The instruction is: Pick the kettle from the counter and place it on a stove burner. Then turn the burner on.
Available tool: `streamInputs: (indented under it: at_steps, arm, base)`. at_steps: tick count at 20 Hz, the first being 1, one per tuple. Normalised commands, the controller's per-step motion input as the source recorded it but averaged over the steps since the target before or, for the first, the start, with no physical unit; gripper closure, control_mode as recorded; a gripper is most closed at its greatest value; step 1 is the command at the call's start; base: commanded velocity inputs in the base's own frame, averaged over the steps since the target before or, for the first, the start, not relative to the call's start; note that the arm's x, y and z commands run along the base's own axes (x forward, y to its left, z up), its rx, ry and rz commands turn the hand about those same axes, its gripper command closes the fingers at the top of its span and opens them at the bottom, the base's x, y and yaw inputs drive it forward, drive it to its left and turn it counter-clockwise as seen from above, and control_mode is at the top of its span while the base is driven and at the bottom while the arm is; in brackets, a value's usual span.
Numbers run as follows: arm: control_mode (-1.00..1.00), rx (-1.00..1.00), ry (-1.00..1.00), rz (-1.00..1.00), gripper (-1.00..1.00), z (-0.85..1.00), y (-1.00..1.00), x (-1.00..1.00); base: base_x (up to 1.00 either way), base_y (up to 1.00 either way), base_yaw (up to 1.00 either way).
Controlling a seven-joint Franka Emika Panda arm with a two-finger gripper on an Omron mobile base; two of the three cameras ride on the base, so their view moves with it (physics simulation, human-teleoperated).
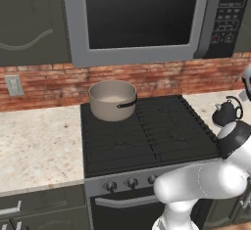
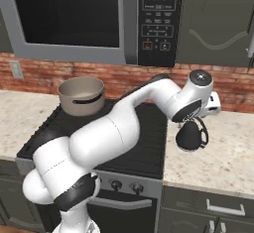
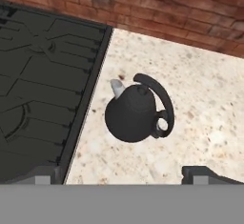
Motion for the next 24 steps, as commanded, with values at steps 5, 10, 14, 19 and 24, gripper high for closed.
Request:
streamInputs:
  at_steps: [5, 10, 14, 19, 24]
  arm:
    - [-1.0, 0.0, 0.04, 0.05, -1.0, -0.2, -0.36, 0.45]
    - [-1.0, 0.0, 0.04, 0.06, -1.0, -0.31, -0.28, 0.34]
    - [-1.0, 0.0, 0.0, 0.07, -1.0, -0.31, -0.2, 0.26]
    - [-1.0, 0.0, 0.0, 0.05, -1.0, -0.21, -0.13, 0.24]
    - [-1.0, 0.0, 0.0, 0.03, -1.0, -0.06, -0.12, 0.26]
  base:
    - [0.0, 0.0, 0.0]
    - [0.0, 0.0, 0.0]
    - [0.0, 0.0, 0.0]
    - [0.0, 0.0, 0.0]
    - [0.0, 0.0, 0.0]
